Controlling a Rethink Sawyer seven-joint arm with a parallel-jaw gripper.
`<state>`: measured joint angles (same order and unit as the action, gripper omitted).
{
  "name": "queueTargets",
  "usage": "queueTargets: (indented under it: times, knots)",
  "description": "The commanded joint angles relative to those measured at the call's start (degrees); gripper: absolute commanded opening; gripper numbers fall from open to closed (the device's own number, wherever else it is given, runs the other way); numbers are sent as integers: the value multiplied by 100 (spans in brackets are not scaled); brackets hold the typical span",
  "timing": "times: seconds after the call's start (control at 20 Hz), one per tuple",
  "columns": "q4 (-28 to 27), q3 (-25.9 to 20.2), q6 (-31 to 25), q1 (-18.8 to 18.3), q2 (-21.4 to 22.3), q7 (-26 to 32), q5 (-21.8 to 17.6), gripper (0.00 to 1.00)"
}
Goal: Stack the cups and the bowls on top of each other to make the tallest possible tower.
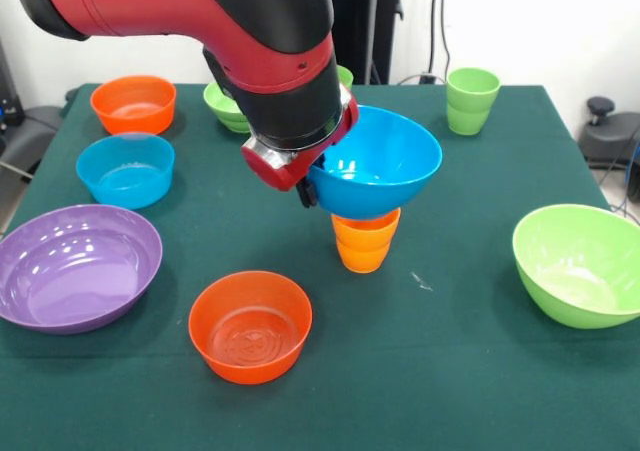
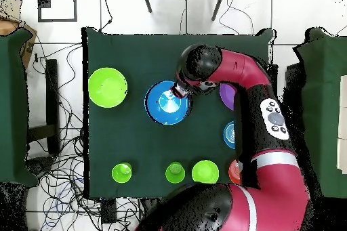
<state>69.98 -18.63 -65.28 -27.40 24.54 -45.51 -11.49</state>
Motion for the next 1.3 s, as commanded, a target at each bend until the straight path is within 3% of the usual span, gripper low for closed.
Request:
queueTargets:
  times: [0.05, 1.3]
  knots:
    - [226, 116, 360, 227, -135, -1043, -135, 0]
    - [389, 197, 454, 246, -267, -1254, 44, 0]
